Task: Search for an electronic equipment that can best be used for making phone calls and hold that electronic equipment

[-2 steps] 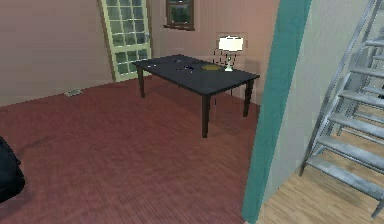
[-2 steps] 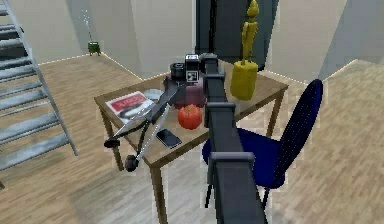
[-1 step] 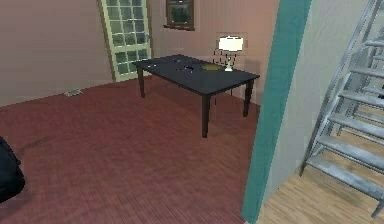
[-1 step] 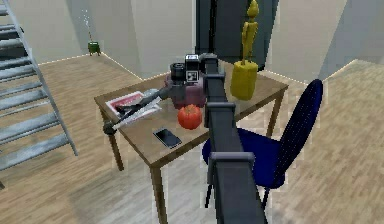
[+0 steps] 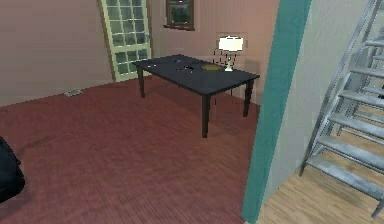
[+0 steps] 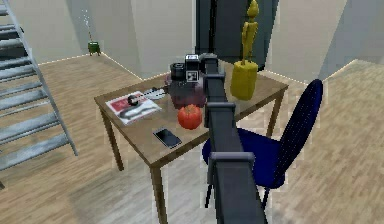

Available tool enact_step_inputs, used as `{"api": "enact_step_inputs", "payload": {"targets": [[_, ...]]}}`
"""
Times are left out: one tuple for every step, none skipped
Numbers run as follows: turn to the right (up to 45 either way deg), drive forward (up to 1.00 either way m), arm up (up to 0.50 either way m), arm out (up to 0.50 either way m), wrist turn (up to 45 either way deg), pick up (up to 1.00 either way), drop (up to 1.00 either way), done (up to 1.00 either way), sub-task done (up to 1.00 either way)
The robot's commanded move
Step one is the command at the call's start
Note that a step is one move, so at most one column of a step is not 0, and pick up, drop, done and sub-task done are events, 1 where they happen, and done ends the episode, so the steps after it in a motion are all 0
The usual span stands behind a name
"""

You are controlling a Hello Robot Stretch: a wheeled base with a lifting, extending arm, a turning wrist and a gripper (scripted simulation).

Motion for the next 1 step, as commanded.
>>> {"api": "enact_step_inputs", "payload": {"targets": [[0.0,0.0,0.0,0.0,21.0,0.0,0.0,0.0,0.0]]}}
